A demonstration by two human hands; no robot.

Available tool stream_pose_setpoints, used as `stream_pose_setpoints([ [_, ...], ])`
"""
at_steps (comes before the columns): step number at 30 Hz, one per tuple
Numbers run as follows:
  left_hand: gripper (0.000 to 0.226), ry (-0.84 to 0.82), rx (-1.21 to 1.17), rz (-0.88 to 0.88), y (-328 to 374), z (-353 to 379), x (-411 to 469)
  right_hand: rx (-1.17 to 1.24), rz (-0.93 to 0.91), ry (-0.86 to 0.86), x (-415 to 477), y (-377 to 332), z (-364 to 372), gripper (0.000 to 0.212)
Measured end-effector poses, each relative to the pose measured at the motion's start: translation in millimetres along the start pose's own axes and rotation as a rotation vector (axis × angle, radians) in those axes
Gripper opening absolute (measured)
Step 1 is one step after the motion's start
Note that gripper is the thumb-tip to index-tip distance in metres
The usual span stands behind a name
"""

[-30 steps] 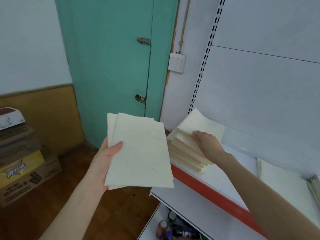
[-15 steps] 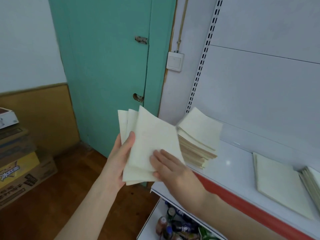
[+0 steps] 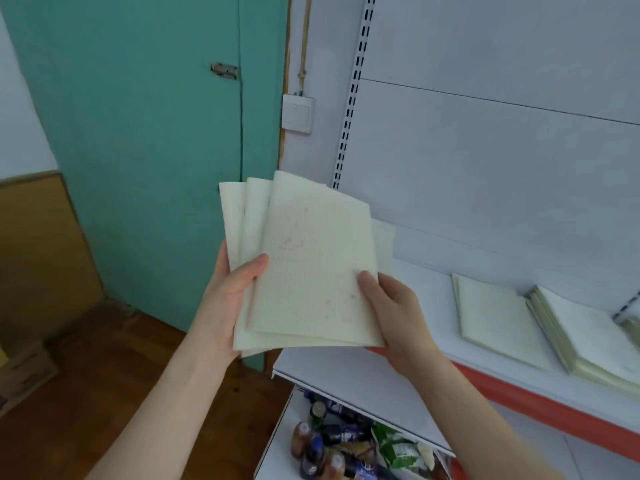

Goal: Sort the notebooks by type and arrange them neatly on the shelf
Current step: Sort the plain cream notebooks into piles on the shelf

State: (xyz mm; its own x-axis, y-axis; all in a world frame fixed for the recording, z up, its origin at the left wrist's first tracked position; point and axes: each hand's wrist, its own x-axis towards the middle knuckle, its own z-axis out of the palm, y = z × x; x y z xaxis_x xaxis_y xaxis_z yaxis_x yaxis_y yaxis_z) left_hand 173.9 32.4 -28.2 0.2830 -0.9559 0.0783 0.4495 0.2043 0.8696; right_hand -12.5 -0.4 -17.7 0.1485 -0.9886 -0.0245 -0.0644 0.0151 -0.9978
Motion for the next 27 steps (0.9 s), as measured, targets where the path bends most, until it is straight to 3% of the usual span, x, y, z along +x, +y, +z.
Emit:
stream_pose_setpoints([
  [4, 0.058, -0.108, 0.013, -0.042, -18, 38, 21, 0.088, -0.025, 0.164, 9, 3, -39, 0.016],
  [9, 0.044, -0.094, 0.002, -0.036, -37, 74, 56, 0.272, -0.016, 0.304, 35, 9, -114, 0.016],
  [14, 0.039, -0.018, 0.018, 0.018, -49, 90, 95, 0.098, 0.009, 0.503, 86, 35, -177, 0.018],
  [23, 0.035, 0.127, 0.003, 0.105, -63, 108, 135, -0.243, 0.175, 0.374, 176, 107, -195, 0.016],
  [27, 0.049, 0.105, -0.003, 0.104, -68, 113, 142, -0.437, 0.256, 0.313, 190, 123, -191, 0.016],
])
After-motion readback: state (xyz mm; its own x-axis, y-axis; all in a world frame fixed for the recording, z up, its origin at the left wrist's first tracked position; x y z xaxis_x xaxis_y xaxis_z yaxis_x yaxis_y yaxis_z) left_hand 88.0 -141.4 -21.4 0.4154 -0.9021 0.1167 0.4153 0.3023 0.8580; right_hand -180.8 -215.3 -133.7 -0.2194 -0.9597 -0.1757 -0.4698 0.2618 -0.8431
